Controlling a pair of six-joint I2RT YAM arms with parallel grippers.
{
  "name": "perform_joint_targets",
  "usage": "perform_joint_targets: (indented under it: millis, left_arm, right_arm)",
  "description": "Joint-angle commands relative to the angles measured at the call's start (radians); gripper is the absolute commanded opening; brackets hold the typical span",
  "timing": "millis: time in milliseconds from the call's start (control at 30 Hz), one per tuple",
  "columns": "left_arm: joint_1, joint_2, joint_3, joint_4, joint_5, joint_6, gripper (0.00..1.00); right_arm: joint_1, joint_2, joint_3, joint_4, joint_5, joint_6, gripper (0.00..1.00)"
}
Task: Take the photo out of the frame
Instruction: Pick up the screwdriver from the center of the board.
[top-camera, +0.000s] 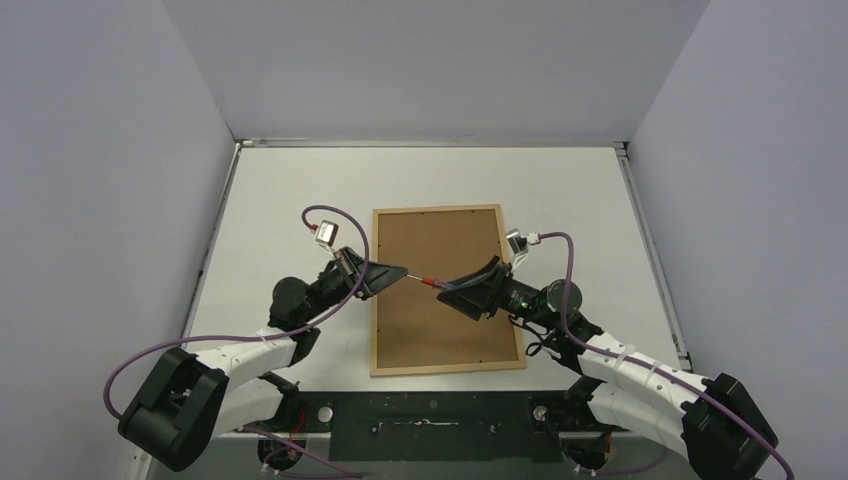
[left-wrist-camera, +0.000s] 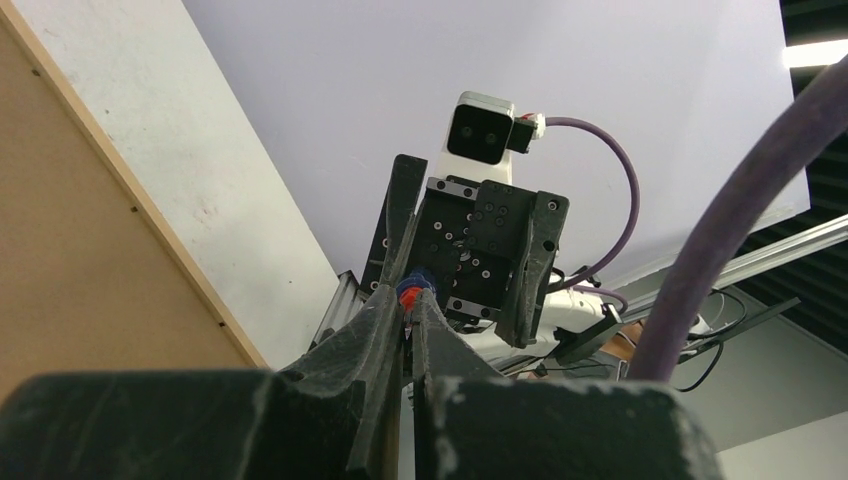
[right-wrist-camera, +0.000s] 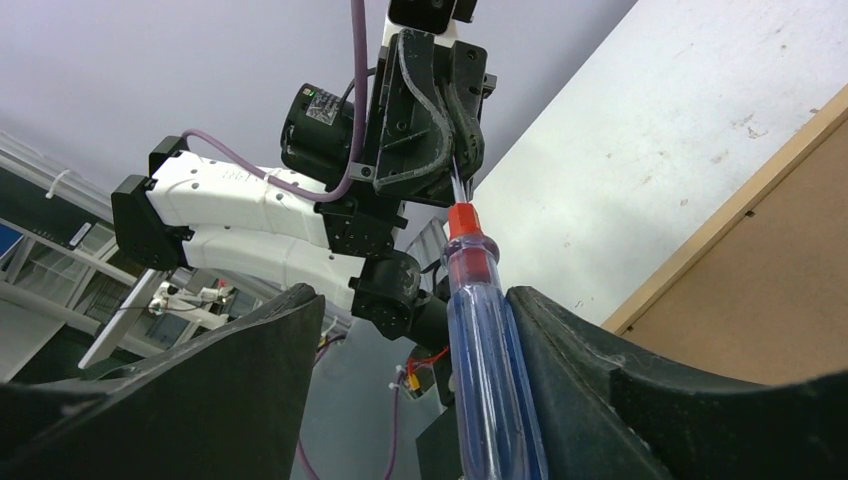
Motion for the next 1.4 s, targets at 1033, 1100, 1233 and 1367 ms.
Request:
perform_joint_targets:
  millis: [1033,1100,1233,1367]
  left_arm:
    - [-0.007,0.027,0.026,0.154,0.000,-0.018,0.00]
    - [-0.007,0.025,0.023,0.153,-0.002,-0.017,0.00]
    - [-0.007,0.022,0.023,0.142,-0.005,-0.009,0.00]
    - [-0.007,0.017,0.022,0.127,-0.007,-0.004,0.00]
  right_arm:
    - [0.020,0.042,0.110,0.028,0.019,-0.067,0.21]
    - [0.020,0.039,0.113,0.011,0.022,-0.073,0.18]
    - [0.022,0.021,0.119,-0.037,0.039,-0.088,0.07]
    - [0.022,0.004,0.116,-0.072,0.063,-0.092,0.00]
